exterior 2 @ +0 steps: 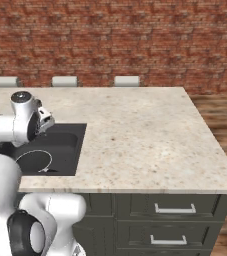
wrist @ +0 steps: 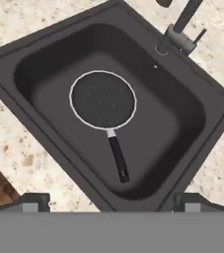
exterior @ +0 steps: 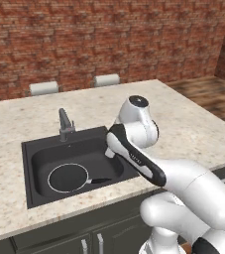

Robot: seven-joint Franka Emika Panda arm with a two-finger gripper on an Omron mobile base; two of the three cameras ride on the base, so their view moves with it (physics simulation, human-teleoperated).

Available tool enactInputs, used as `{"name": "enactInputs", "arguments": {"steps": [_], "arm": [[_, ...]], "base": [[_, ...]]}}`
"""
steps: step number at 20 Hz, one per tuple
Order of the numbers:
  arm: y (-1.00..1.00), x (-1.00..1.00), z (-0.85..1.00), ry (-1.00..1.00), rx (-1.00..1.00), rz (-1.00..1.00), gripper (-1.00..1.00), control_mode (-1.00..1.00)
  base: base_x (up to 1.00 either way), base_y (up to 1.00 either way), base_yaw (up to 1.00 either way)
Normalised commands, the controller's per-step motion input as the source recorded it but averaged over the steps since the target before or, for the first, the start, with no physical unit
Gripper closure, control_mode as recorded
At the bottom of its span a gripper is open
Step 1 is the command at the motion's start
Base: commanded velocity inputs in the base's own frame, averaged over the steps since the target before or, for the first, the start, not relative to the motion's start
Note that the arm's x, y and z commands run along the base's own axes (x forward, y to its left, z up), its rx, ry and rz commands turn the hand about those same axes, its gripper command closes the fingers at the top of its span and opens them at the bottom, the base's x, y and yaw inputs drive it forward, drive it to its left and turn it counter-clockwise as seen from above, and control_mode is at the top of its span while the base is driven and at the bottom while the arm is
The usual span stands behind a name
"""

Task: Move the pot and pan from the stove into the sink.

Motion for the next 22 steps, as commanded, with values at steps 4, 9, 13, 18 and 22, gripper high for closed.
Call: {"name": "enactInputs", "arguments": {"steps": [4,9,13,18,22], "arm": [[0.00,-0.75,0.62,-0.16,0.00,0.05,-1.00,-1.00],[-0.15,-0.80,0.61,0.09,-0.01,-0.02,-1.00,-1.00],[-0.07,-0.41,0.45,0.34,-0.06,-0.07,-1.00,-1.00],[0.05,-0.02,0.04,0.14,-0.06,-0.02,-1.00,-1.00],[0.00,-0.07,-0.02,0.00,-0.01,0.00,-1.00,1.00]], "base": [[0.00,0.00,0.00],[0.00,0.00,0.00],[0.00,0.00,0.00],[0.00,0.00,0.00],[-0.42,-0.10,0.00]]}}
